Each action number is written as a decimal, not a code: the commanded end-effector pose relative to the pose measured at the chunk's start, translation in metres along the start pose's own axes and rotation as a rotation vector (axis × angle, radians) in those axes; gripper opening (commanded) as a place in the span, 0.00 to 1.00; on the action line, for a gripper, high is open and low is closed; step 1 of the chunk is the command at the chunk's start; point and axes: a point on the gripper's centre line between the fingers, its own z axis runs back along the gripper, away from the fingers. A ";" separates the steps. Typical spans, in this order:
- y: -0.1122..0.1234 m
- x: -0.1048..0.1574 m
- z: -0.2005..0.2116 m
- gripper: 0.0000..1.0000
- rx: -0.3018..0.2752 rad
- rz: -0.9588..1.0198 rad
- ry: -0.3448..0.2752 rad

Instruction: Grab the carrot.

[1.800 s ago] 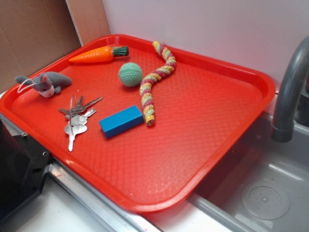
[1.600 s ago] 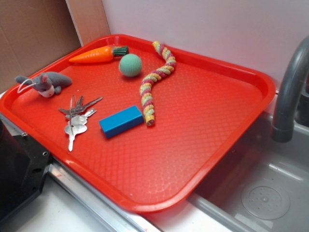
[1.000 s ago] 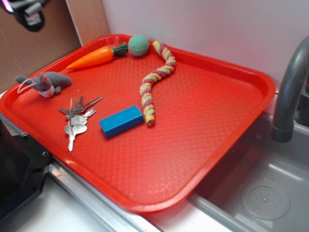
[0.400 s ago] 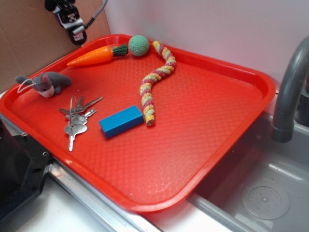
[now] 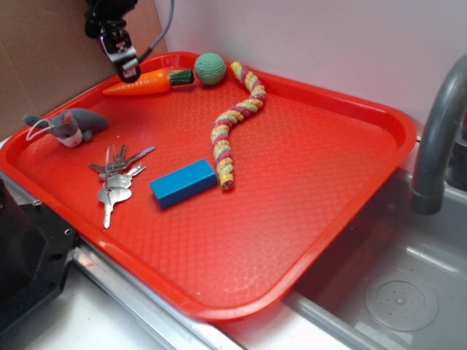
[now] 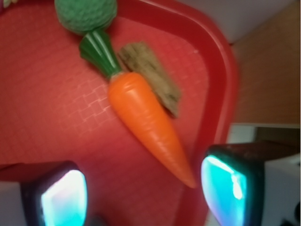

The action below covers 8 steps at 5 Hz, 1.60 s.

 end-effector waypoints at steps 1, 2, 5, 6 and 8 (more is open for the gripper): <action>-0.009 0.029 -0.006 1.00 0.008 -0.164 -0.099; -0.010 0.037 -0.011 1.00 -0.008 -0.196 -0.116; -0.002 0.033 -0.024 1.00 -0.057 -0.177 -0.122; -0.026 0.024 -0.018 1.00 -0.085 -0.189 -0.134; -0.060 0.018 -0.035 0.31 -0.117 -0.195 -0.036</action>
